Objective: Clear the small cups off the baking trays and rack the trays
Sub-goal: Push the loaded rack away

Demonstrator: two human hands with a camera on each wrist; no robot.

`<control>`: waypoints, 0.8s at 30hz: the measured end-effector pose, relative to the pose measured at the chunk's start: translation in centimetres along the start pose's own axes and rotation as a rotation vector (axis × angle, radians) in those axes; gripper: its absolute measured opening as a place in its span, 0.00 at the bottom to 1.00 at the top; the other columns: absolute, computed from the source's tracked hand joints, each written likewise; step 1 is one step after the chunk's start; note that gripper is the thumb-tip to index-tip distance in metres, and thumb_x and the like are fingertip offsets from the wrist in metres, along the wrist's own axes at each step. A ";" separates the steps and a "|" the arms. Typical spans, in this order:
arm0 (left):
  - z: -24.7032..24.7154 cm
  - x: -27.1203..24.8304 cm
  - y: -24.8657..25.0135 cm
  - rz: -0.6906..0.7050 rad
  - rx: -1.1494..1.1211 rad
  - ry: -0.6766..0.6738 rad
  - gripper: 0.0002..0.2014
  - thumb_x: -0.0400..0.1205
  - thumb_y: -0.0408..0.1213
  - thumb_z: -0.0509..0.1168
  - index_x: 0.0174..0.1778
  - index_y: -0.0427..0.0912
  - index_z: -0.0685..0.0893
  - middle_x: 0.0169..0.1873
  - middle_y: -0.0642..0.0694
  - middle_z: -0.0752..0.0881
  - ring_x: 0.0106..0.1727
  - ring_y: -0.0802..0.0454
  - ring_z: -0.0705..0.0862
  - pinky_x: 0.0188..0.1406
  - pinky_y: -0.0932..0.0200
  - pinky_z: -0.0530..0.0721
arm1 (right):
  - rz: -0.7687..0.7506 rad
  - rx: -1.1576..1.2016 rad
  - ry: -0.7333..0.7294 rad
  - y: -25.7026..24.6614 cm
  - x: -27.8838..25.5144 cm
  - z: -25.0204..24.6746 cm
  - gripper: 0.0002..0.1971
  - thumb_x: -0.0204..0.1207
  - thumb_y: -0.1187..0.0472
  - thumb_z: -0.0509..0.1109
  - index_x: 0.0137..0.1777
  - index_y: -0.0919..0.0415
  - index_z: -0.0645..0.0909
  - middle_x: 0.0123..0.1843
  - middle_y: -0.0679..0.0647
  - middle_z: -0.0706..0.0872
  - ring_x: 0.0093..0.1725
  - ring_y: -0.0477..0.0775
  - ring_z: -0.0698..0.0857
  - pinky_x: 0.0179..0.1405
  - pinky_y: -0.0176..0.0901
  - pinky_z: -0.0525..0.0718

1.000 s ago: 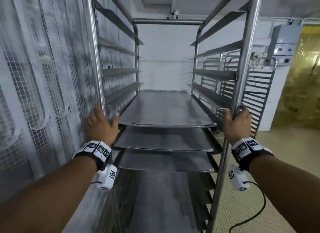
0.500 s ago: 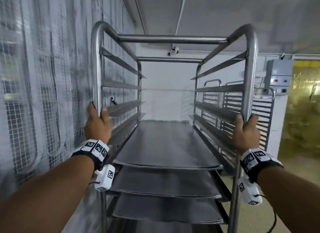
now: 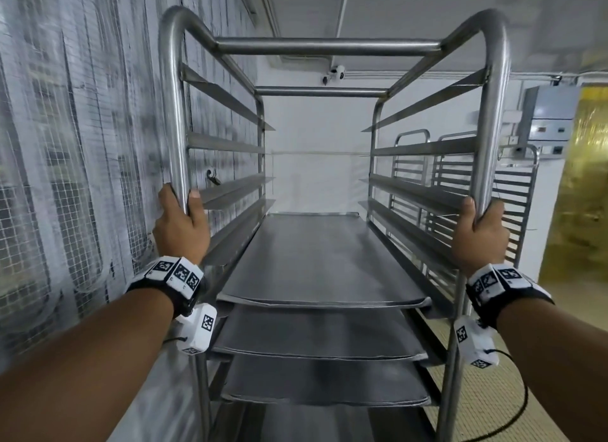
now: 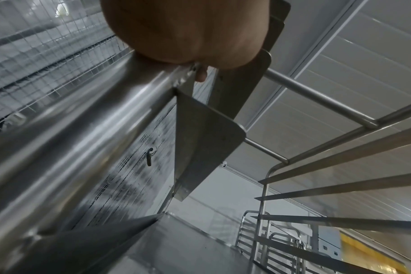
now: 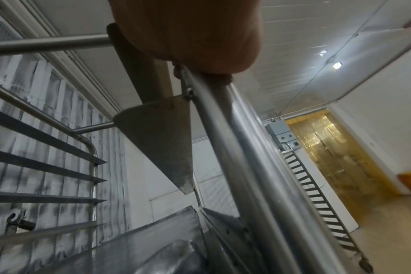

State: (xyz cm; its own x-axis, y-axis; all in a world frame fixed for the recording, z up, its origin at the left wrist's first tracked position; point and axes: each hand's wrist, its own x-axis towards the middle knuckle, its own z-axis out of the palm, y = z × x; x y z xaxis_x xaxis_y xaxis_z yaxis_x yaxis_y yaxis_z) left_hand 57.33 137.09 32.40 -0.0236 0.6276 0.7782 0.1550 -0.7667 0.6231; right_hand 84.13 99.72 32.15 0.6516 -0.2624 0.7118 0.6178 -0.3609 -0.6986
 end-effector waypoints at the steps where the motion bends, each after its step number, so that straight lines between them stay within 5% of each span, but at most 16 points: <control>1: 0.2 0.0 0.0 0.004 -0.005 0.000 0.25 0.91 0.54 0.52 0.77 0.40 0.66 0.46 0.26 0.88 0.41 0.24 0.87 0.34 0.47 0.77 | -0.002 0.004 -0.006 0.1 0.2 0.1 0.23 0.86 0.41 0.55 0.55 0.64 0.66 0.35 0.69 0.81 0.34 0.68 0.80 0.34 0.53 0.75; 17: 4.5 1.4 -0.9 0.015 -0.029 0.010 0.27 0.90 0.55 0.52 0.75 0.36 0.66 0.37 0.36 0.82 0.34 0.35 0.83 0.32 0.47 0.78 | -0.003 0.014 0.003 1.5 2.3 2.8 0.22 0.88 0.45 0.56 0.55 0.69 0.68 0.30 0.60 0.72 0.33 0.64 0.75 0.35 0.52 0.70; 24: 8.5 2.6 -2.0 0.057 -0.031 0.034 0.26 0.91 0.53 0.53 0.76 0.36 0.67 0.33 0.38 0.81 0.31 0.37 0.81 0.30 0.48 0.76 | -0.018 -0.001 0.003 3.6 4.3 6.2 0.23 0.86 0.41 0.54 0.55 0.64 0.66 0.36 0.67 0.79 0.35 0.68 0.80 0.36 0.56 0.77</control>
State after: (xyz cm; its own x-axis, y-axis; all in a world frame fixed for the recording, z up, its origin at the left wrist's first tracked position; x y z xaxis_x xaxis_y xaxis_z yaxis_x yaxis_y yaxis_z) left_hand 65.39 141.42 32.51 -0.0494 0.5780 0.8146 0.1265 -0.8054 0.5791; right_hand 91.89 102.83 32.26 0.6387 -0.2587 0.7247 0.6292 -0.3665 -0.6854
